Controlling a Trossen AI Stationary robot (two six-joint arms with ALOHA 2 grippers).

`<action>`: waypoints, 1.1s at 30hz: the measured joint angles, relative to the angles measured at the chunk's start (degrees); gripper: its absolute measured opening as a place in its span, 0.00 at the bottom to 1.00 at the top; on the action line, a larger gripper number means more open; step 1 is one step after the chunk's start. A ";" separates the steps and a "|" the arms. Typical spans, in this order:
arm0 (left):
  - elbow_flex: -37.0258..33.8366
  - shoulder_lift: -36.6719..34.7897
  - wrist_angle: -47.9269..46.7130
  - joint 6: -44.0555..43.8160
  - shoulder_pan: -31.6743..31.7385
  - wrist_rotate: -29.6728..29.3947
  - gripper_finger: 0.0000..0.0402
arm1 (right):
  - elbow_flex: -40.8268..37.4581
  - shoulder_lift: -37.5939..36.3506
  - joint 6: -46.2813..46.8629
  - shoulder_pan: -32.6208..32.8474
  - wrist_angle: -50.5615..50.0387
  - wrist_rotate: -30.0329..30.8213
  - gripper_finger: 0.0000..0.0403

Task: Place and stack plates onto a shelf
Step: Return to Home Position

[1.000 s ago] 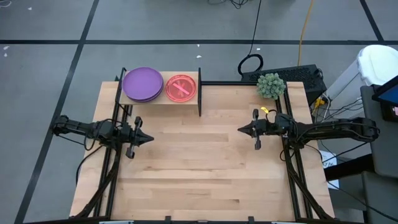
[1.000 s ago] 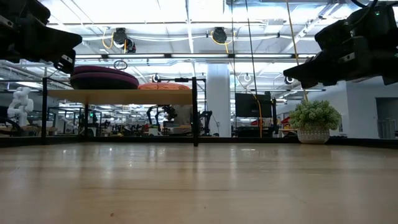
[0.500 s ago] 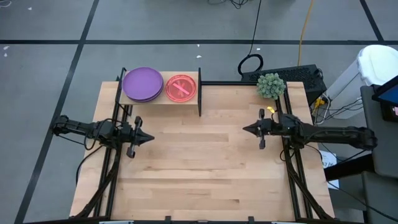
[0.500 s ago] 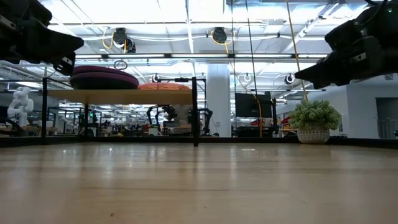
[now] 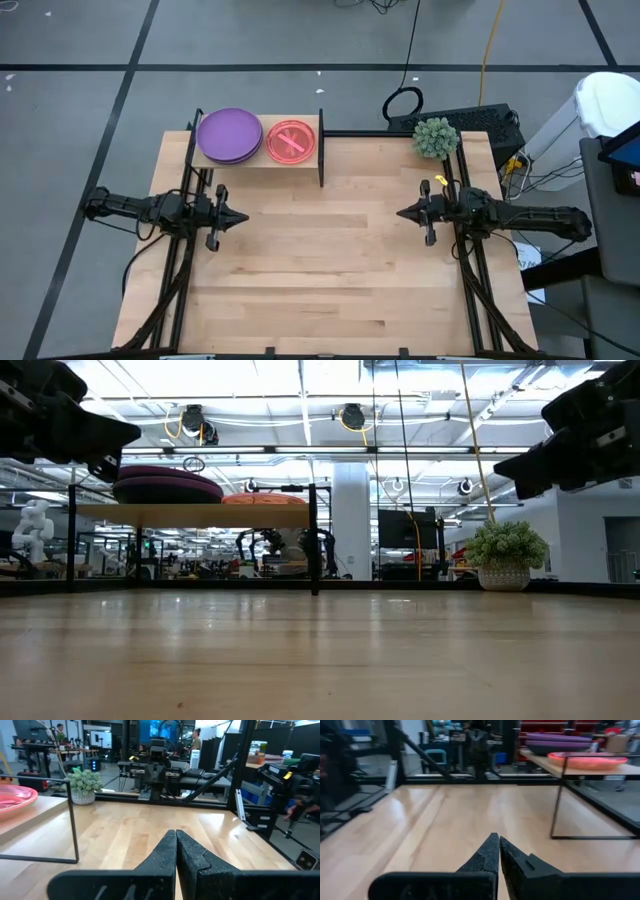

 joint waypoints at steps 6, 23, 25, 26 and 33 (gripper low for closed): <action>-0.01 0.00 -0.07 -0.01 0.69 0.02 0.00 | -0.04 -2.20 -1.65 5.60 -1.39 6.35 0.00; 0.00 0.00 -0.31 2.32 0.72 0.81 0.00 | -0.04 -2.55 -8.57 6.51 -1.22 9.78 0.00; 0.00 0.00 -0.31 1.93 0.72 0.94 0.00 | -0.04 -2.55 -9.71 6.51 -1.22 9.66 0.00; 0.00 0.00 -0.31 1.65 0.72 1.07 0.00 | -0.04 -2.55 -10.04 6.51 -1.14 9.61 0.00; -0.89 0.01 2.42 2.58 0.72 1.10 0.00 | -0.04 -2.55 -9.76 6.51 -0.87 9.57 0.00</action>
